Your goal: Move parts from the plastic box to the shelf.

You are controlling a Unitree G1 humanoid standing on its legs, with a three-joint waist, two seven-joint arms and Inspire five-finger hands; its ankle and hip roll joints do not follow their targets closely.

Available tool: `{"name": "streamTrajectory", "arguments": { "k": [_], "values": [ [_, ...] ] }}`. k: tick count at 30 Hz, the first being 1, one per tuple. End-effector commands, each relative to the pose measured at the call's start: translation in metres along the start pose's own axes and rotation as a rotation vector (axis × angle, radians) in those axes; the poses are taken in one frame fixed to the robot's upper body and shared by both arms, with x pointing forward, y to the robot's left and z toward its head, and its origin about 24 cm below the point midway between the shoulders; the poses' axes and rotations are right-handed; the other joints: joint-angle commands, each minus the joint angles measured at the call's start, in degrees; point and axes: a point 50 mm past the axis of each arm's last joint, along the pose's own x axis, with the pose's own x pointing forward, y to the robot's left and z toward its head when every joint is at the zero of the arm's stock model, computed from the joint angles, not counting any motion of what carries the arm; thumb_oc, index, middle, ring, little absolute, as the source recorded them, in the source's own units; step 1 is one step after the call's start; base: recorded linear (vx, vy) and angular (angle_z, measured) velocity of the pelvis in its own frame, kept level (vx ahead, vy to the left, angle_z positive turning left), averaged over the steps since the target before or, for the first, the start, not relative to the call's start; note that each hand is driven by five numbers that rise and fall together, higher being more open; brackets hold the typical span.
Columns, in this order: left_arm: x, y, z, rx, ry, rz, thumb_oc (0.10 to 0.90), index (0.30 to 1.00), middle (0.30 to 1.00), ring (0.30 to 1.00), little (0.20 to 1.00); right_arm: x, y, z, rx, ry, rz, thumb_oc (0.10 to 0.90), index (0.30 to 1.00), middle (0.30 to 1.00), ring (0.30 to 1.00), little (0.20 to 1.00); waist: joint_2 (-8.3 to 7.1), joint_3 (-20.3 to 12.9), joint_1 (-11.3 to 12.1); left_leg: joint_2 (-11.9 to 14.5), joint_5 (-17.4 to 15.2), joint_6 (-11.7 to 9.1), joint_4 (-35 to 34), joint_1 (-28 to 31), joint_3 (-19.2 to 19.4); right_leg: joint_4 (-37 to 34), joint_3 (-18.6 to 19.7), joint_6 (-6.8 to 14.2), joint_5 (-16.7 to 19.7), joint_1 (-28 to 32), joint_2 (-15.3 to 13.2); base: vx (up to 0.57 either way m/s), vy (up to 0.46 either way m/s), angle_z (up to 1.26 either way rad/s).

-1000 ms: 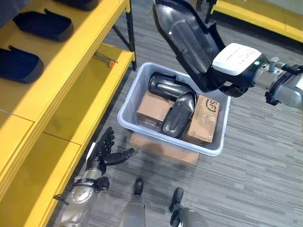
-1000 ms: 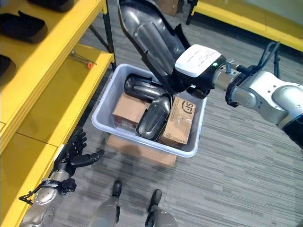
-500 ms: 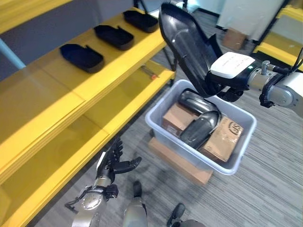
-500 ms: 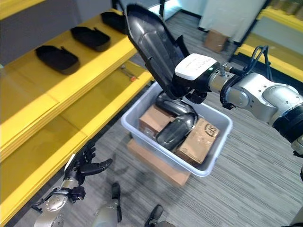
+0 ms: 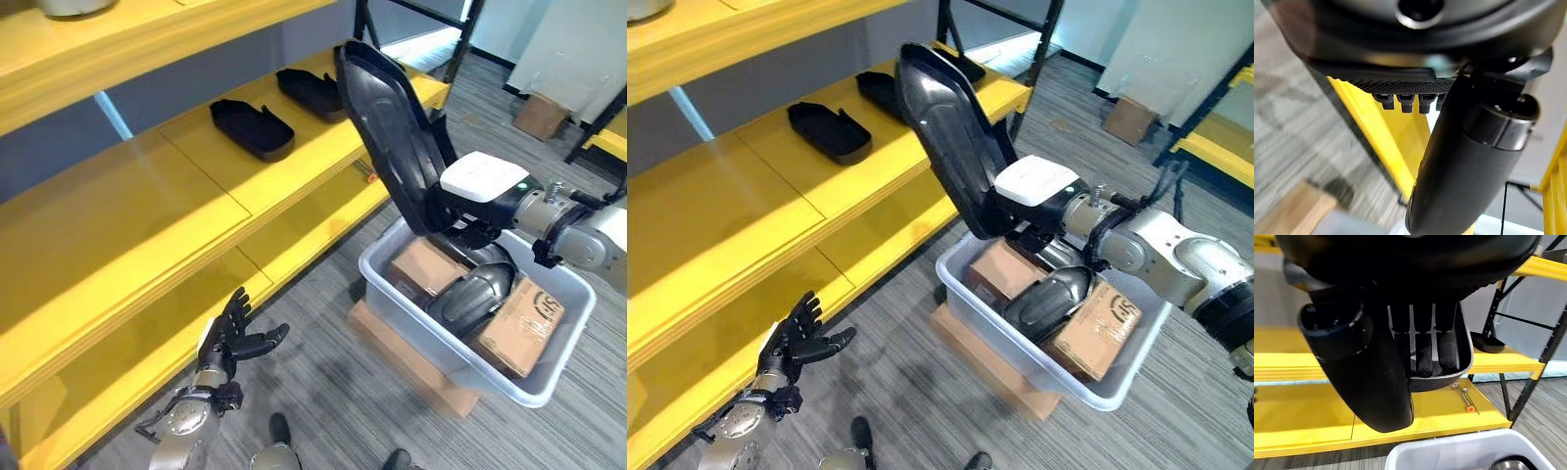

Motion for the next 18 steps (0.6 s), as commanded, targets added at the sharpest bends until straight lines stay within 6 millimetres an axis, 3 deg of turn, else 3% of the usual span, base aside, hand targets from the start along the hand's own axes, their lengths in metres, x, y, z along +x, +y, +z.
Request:
{"name": "streamTrajectory", "arguments": {
  "k": [1, 9, 13, 18],
  "values": [
    [0.005, -0.007, 0.034, 0.048, -0.182, -0.056, 0.900, 1.000, 1.000, 1.000, 1.000, -0.010, -0.063, -0.020, -0.041, 0.100, -0.278, 0.400, 0.300, 0.300, 0.300, 0.300, -2.68, -5.16, 0.49, 2.35, -3.68, -2.92, 2.89, -1.70, -2.16, 2.19, 3.06, 2.55, -2.39, 2.18, -0.80, 0.06, 0.105, 0.20],
    [0.003, 0.001, 0.033, 0.020, -0.190, 0.008, 0.900, 1.000, 1.000, 1.000, 1.000, -0.006, -0.059, -0.021, -0.006, 0.112, -0.318, 0.400, 0.300, 0.300, 0.300, 0.300, -4.28, -5.32, 2.47, -1.27, -5.18, -0.90, 1.75, -2.05, -3.71, 2.25, 1.75, 4.82, 1.12, 2.26, -3.25, 0.06, 0.084, 0.18],
    [-0.001, 0.006, 0.031, -0.008, -0.191, 0.045, 0.900, 1.000, 1.000, 1.000, 1.000, 0.002, -0.056, -0.016, 0.000, 0.095, -0.314, 0.400, 0.300, 0.300, 0.300, 0.300, -4.96, -4.97, 4.43, -3.68, -6.72, 0.58, 2.10, -2.57, -3.97, 3.81, 0.65, 6.14, 3.96, 2.26, -5.89, 0.07, 0.115, 0.16],
    [-0.001, 0.008, 0.037, 0.008, -0.215, 0.047, 0.900, 1.000, 1.000, 1.000, 1.000, 0.002, -0.056, -0.014, 0.013, 0.089, -0.336, 0.400, 0.300, 0.300, 0.300, 0.300, -4.72, -3.57, 5.69, -5.97, -10.07, 3.01, 6.41, -4.14, -5.70, 12.67, 0.92, 5.87, 4.37, 0.59, -9.76, 0.06, 0.147, 0.29]
  ]
}}
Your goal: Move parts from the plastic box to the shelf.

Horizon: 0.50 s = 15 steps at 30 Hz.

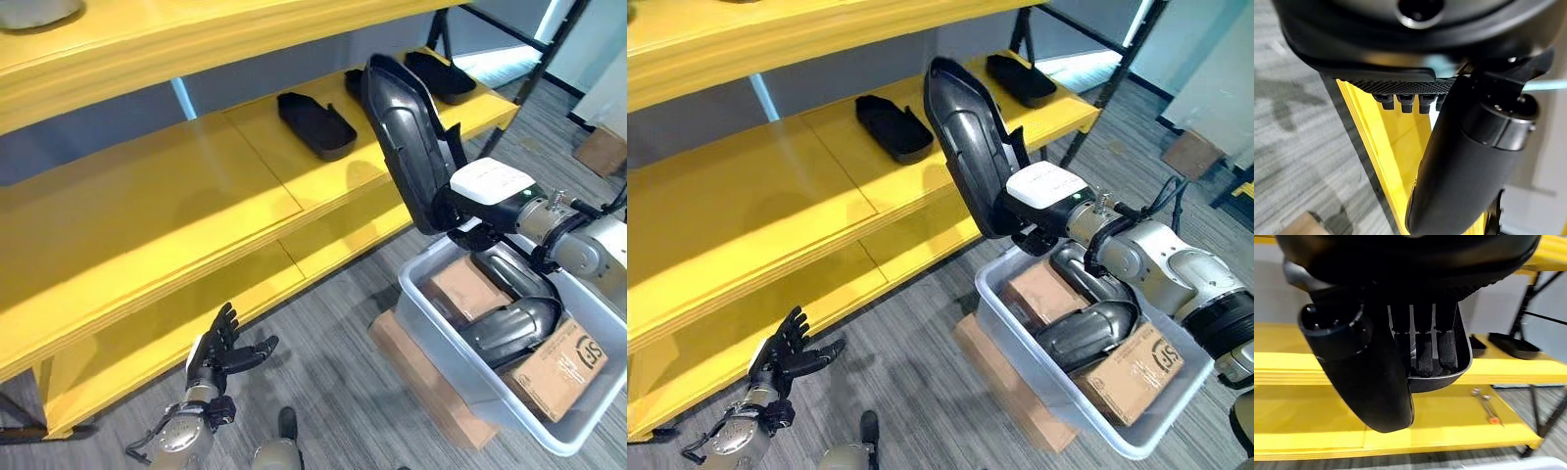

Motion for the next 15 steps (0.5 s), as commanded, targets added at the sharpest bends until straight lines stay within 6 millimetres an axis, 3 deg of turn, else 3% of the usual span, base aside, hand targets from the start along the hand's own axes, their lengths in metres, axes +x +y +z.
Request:
{"name": "streamTrajectory", "arguments": {
  "k": [1, 2, 3, 4, 7, 9, 10, 11, 12, 15],
  "values": [
    [0.010, 0.000, 0.050, 0.031, -0.252, -0.016, 0.900, 1.000, 1.000, 1.000, 1.000, -0.002, -0.068, -0.010, -0.012, 0.045, -0.336, 0.400, 0.300, 0.300, 0.300, 0.300, -1.40, -1.26, 1.80, -3.18, -8.72, 1.52, 2.24, 2.71, -2.27, 14.95, 8.06, 5.06, 6.84, -0.78, -7.40, 0.11, 0.219, 0.47],
    [0.011, 0.001, 0.052, 0.045, -0.254, -0.018, 0.900, 1.000, 1.000, 1.000, 1.000, -0.004, -0.067, -0.011, -0.015, 0.050, -0.333, 0.400, 0.300, 0.300, 0.300, 0.300, -1.08, -0.52, 1.37, -4.01, -8.66, 2.26, 1.71, 3.38, -3.26, 18.38, 10.76, 4.84, 7.14, -2.40, -8.25, 0.12, 0.211, 0.87],
    [0.011, 0.001, 0.052, 0.046, -0.254, -0.019, 0.900, 1.000, 1.000, 1.000, 1.000, -0.004, -0.067, -0.011, -0.015, 0.050, -0.333, 0.400, 0.300, 0.300, 0.300, 0.300, -1.14, -0.51, 1.44, -4.05, -8.65, 2.28, 1.68, 3.39, -3.21, 18.49, 10.85, 4.85, 7.10, -2.50, -8.33, 0.06, 0.186, 1.29],
    [0.015, 0.001, 0.056, 0.076, -0.265, -0.023, 0.900, 1.000, 1.000, 1.000, 1.000, -0.005, -0.070, -0.010, -0.017, 0.044, -0.342, 0.400, 0.300, 0.300, 0.300, 0.300, -0.19, 0.77, 0.50, -4.84, -8.35, 2.98, 0.76, 4.45, -4.34, 23.60, 13.66, 4.75, 7.39, -5.71, -8.21, 0.09, 0.155, 1.26],
    [0.020, -0.001, 0.066, 0.104, -0.302, -0.037, 0.900, 1.000, 1.000, 1.000, 1.000, -0.008, -0.073, -0.015, -0.035, 0.061, -0.337, 0.400, 0.300, 0.300, 0.300, 0.300, 0.55, 1.68, -1.08, -5.16, -7.44, 2.68, -1.72, 6.36, -6.72, 24.63, 19.21, 3.63, 4.89, -10.44, -5.69, 0.07, 0.059, 0.43],
    [0.023, -0.004, 0.073, 0.105, -0.329, -0.042, 0.900, 1.000, 1.000, 1.000, 1.000, -0.009, -0.076, -0.017, -0.041, 0.071, -0.341, 0.400, 0.300, 0.300, 0.300, 0.300, 0.73, 2.17, -1.59, -5.08, -7.34, 2.18, -1.91, 7.23, -7.53, 22.66, 19.56, 3.16, 2.91, -11.38, -5.31, 0.06, -0.059, 0.48],
    [0.025, -0.006, 0.074, 0.105, -0.335, -0.040, 0.900, 1.000, 1.000, 1.000, 1.000, -0.009, -0.077, -0.018, -0.039, 0.074, -0.344, 0.400, 0.300, 0.300, 0.300, 0.300, 0.88, 2.55, -2.13, -4.49, -7.34, 1.67, -2.01, 7.47, -8.35, 20.33, 21.28, 2.22, 0.16, -12.82, -3.45, -0.03, -0.140, 0.25],
    [0.027, -0.008, 0.075, 0.099, -0.340, -0.043, 0.900, 1.000, 1.000, 1.000, 1.000, -0.010, -0.078, -0.018, -0.033, 0.073, -0.347, 0.400, 0.300, 0.300, 0.300, 0.300, 0.92, 3.03, -3.07, -4.38, -6.21, 1.50, -1.84, 6.89, -9.05, 16.52, 24.02, 0.98, 0.01, -14.84, -1.24, 0.01, -0.216, 0.29],
    [0.028, -0.008, 0.076, 0.094, -0.341, -0.045, 0.900, 1.000, 1.000, 1.000, 1.000, -0.012, -0.076, -0.019, -0.017, 0.075, -0.340, 0.400, 0.300, 0.300, 0.300, 0.300, 0.40, 3.58, -4.36, -4.87, -6.59, 0.60, -0.61, 6.86, -10.94, 11.76, 29.89, 1.75, 0.80, -15.87, 0.60, 0.00, -0.152, 0.38],
    [0.026, -0.009, 0.076, 0.095, -0.343, -0.057, 0.900, 1.000, 1.000, 1.000, 1.000, -0.014, -0.074, -0.019, -0.014, 0.079, -0.336, 0.400, 0.300, 0.300, 0.300, 0.300, -0.07, 3.46, -4.61, -5.07, -7.28, -0.15, 0.55, 6.25, -12.29, 7.65, 31.71, 2.73, 3.62, -16.19, -0.73, 0.06, -0.181, 0.70]
  ]
}}
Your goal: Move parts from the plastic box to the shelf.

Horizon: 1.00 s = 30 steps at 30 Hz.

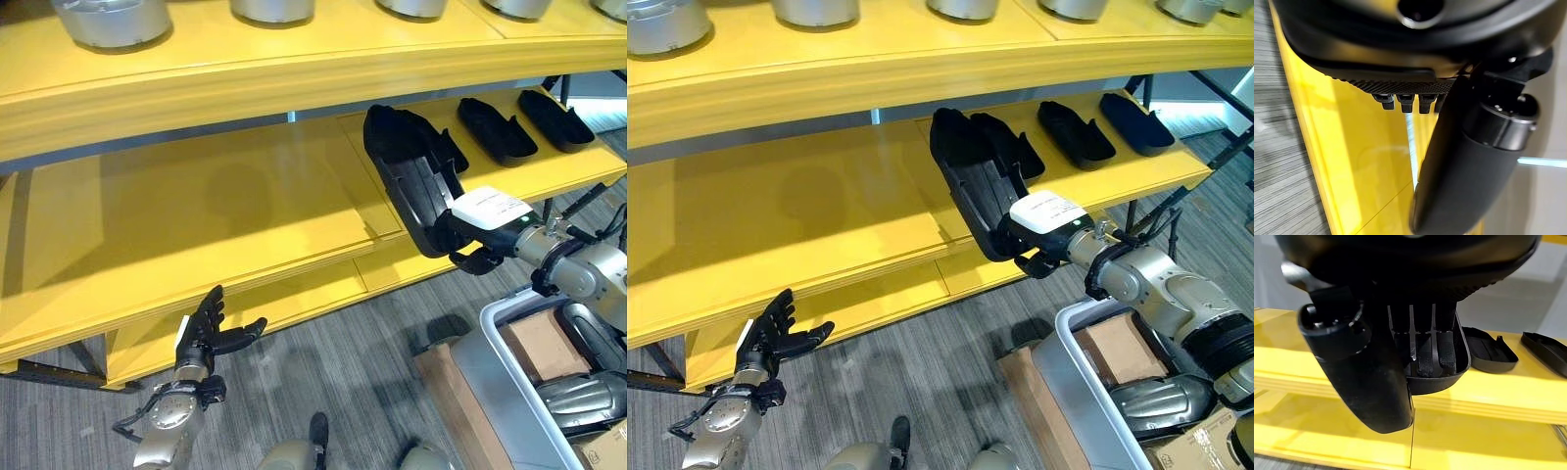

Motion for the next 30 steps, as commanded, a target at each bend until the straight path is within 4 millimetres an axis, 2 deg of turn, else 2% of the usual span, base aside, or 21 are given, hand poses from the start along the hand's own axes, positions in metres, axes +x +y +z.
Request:
{"name": "streamTrajectory", "arguments": {
  "k": [1, 3, 4, 5, 6, 7, 11, 12, 13, 21, 30],
  "values": [
    [0.006, -0.013, 0.048, 0.010, -0.257, -0.086, 0.900, 1.000, 1.000, 1.000, 1.000, -0.004, -0.097, -0.012, -0.055, 0.046, -0.369, 0.400, 0.300, 0.300, 0.300, 0.300, -3.39, -2.25, 0.60, 3.70, -4.94, -7.60, 2.29, -0.40, -1.70, -5.46, -1.79, 0.36, 10.73, 2.92, -5.68, 0.05, -0.246, 0.42],
    [0.006, -0.012, 0.048, 0.005, -0.257, -0.086, 0.900, 1.000, 1.000, 1.000, 1.000, -0.006, -0.098, -0.013, -0.054, 0.048, -0.364, 0.400, 0.300, 0.300, 0.300, 0.300, -4.34, -2.09, 0.37, 3.84, -5.81, -8.52, 3.83, -0.91, -2.51, -7.37, -1.50, 1.31, 13.35, 3.32, -6.71, 0.07, -0.281, 0.30],
    [0.005, -0.012, 0.044, 0.009, -0.242, -0.084, 0.900, 1.000, 1.000, 1.000, 1.000, -0.010, -0.095, -0.018, -0.036, 0.071, -0.361, 0.400, 0.300, 0.300, 0.300, 0.300, -5.45, -2.80, 0.47, 3.75, -6.82, -9.23, 4.73, -1.16, -2.83, -10.20, -3.59, 1.83, 12.63, 6.07, -6.84, 0.06, -0.224, 0.20],
    [0.004, -0.012, 0.044, 0.011, -0.242, -0.085, 0.900, 1.000, 1.000, 1.000, 1.000, -0.010, -0.095, -0.018, -0.035, 0.071, -0.360, 0.400, 0.300, 0.300, 0.300, 0.300, -5.48, -2.80, 0.40, 3.74, -6.85, -9.23, 4.76, -1.13, -2.96, -10.38, -3.79, 1.85, 12.68, 6.30, -6.84, 0.17, -0.368, 0.51],
    [0.000, -0.009, 0.033, -0.026, -0.204, -0.061, 0.900, 1.000, 1.000, 1.000, 1.000, -0.011, -0.093, -0.020, -0.017, 0.075, -0.353, 0.400, 0.300, 0.300, 0.300, 0.300, -5.73, -4.50, 0.54, 5.64, -6.79, -10.23, 3.90, 0.11, -3.33, -11.26, -4.58, 1.91, 11.20, 8.38, -4.66, 0.14, -0.229, 0.47],
    [-0.001, -0.009, 0.033, -0.027, -0.203, -0.060, 0.900, 1.000, 1.000, 1.000, 1.000, -0.010, -0.093, -0.019, -0.017, 0.074, -0.352, 0.400, 0.300, 0.300, 0.300, 0.300, -5.65, -4.51, 0.50, 5.72, -6.79, -10.28, 3.85, 0.17, -3.36, -11.32, -4.65, 1.87, 11.19, 8.46, -4.57, 0.16, -0.315, 0.57],
    [-0.006, -0.010, 0.023, -0.055, -0.163, -0.057, 0.900, 1.000, 1.000, 1.000, 1.000, -0.010, -0.091, -0.016, 0.009, 0.056, -0.346, 0.400, 0.300, 0.300, 0.300, 0.300, -5.29, -6.26, 0.31, 9.07, -5.81, -11.80, 1.93, 0.69, -4.30, -13.43, -6.00, 1.06, 8.78, 10.74, -2.07, 0.07, -0.185, 0.14],
    [-0.006, -0.010, 0.023, -0.055, -0.163, -0.057, 0.900, 1.000, 1.000, 1.000, 1.000, -0.010, -0.091, -0.017, 0.009, 0.056, -0.346, 0.400, 0.300, 0.300, 0.300, 0.300, -5.28, -6.26, 0.30, 9.08, -5.80, -11.80, 1.91, 0.71, -4.33, -13.45, -6.03, 1.05, 8.78, 10.77, -2.05, 0.12, -0.241, 0.02],
    [-0.009, -0.012, 0.019, -0.050, -0.145, -0.074, 0.900, 1.000, 1.000, 1.000, 1.000, -0.010, -0.092, -0.015, 0.006, 0.047, -0.335, 0.400, 0.300, 0.300, 0.300, 0.300, -5.01, -7.51, 0.31, 11.13, -4.87, -12.69, -0.17, 1.86, -4.53, -14.75, -6.82, 0.56, 7.70, 12.04, -0.52, 0.09, -0.172, -0.04],
    [-0.009, -0.016, 0.020, -0.056, -0.148, -0.093, 0.900, 1.000, 1.000, 1.000, 1.000, -0.007, -0.101, -0.012, -0.016, 0.028, -0.353, 0.400, 0.300, 0.300, 0.300, 0.300, -3.77, -8.73, 0.00, 14.17, -2.52, -14.00, -3.77, 3.44, -4.56, -14.80, -6.67, -1.04, 4.68, 13.33, 2.32, 0.05, -0.119, -0.04],
    [-0.007, -0.014, 0.022, -0.067, -0.159, -0.073, 0.900, 1.000, 1.000, 1.000, 1.000, -0.002, -0.116, -0.007, -0.040, 0.003, -0.390, 0.400, 0.300, 0.300, 0.300, 0.300, -3.02, -9.07, 0.23, 16.42, -1.66, -15.31, -3.49, 3.29, -5.54, -13.87, -6.80, -2.90, 1.16, 14.26, 4.91, 0.02, -0.095, 0.06]
  ]
}}
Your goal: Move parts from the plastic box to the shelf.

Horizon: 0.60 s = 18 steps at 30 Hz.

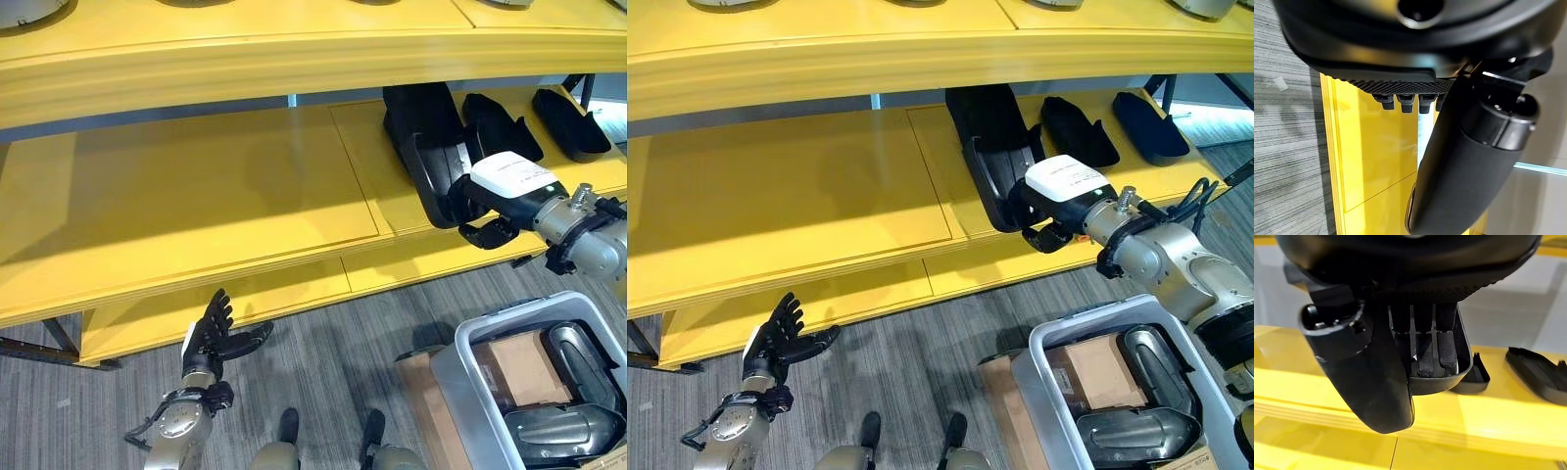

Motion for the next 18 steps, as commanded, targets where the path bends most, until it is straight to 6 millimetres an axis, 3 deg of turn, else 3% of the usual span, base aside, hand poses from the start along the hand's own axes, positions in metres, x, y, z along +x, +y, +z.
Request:
{"name": "streamTrajectory", "arguments": {
  "k": [1, 7, 10, 12, 13, 15, 18],
  "values": [
    [0.004, -0.007, 0.036, 0.015, -0.188, -0.063, 0.900, 1.000, 1.000, 1.000, 1.000, 0.004, -0.080, -0.001, -0.049, -0.014, -0.295, 0.400, 0.300, 0.300, 0.300, 0.300, -0.73, -8.68, 1.47, 10.04, -2.88, -6.38, 2.23, -0.07, 0.75, 7.63, 1.21, 2.14, -6.61, -1.84, -2.69, -0.01, -0.134, 0.11],
    [0.002, -0.002, 0.035, 0.009, -0.185, -0.035, 0.900, 1.000, 1.000, 1.000, 1.000, 0.012, -0.093, 0.012, -0.053, -0.075, -0.327, 0.400, 0.300, 0.300, 0.300, 0.300, -1.56, -7.79, 2.28, 12.07, -2.32, -7.35, 7.32, -2.10, -0.78, 7.74, 2.32, -0.44, -8.91, -1.82, 1.00, 0.02, -0.189, 0.20],
    [0.000, 0.001, 0.033, -0.003, -0.177, -0.021, 0.900, 1.000, 1.000, 1.000, 1.000, 0.015, -0.103, 0.020, -0.065, -0.109, -0.347, 0.400, 0.300, 0.300, 0.300, 0.300, -1.97, -5.71, 4.01, 10.70, 3.28, -7.89, 15.45, -6.76, -3.95, 6.09, 2.01, -2.04, -9.06, -0.75, 2.36, -0.02, -0.165, -0.01],
    [0.001, 0.000, 0.033, -0.008, -0.177, -0.027, 0.900, 1.000, 1.000, 1.000, 1.000, 0.016, -0.106, 0.021, -0.067, -0.116, -0.356, 0.400, 0.300, 0.300, 0.300, 0.300, -2.36, -4.56, 4.24, 9.48, 4.26, -7.42, 19.07, -9.54, -4.14, 5.71, 0.98, -2.47, -8.92, -0.28, 2.09, -0.05, -0.111, 0.07],
    [0.001, -0.003, 0.031, -0.017, -0.170, -0.036, 0.900, 1.000, 1.000, 1.000, 1.000, 0.015, -0.105, 0.022, -0.065, -0.117, -0.358, 0.400, 0.300, 0.300, 0.300, 0.300, -2.74, -4.06, 4.24, 9.34, 4.80, -6.37, 20.15, -12.22, -0.84, 5.41, -0.69, -2.58, -9.06, 0.23, 1.72, 0.01, -0.145, 0.36],
    [-0.002, -0.006, 0.027, -0.023, -0.151, -0.053, 0.900, 1.000, 1.000, 1.000, 1.000, 0.013, -0.095, 0.018, -0.047, -0.101, -0.341, 0.400, 0.300, 0.300, 0.300, 0.300, -2.12, -4.65, 4.27, 11.77, 4.53, -6.21, 13.27, -13.14, 5.28, 4.62, -3.21, -1.81, -9.89, 1.40, 1.60, 0.11, -0.027, 0.81],
    [-0.001, -0.008, 0.024, -0.002, -0.134, -0.071, 0.900, 1.000, 1.000, 1.000, 1.000, 0.006, -0.080, 0.014, -0.016, -0.082, -0.324, 0.400, 0.300, 0.300, 0.300, 0.300, -0.08, -5.80, 4.61, 11.46, 9.62, -7.40, 2.82, -14.39, 8.30, 4.17, -5.16, -0.45, -10.21, 2.94, 1.92, 0.19, 0.092, 0.69]
  ]
}}
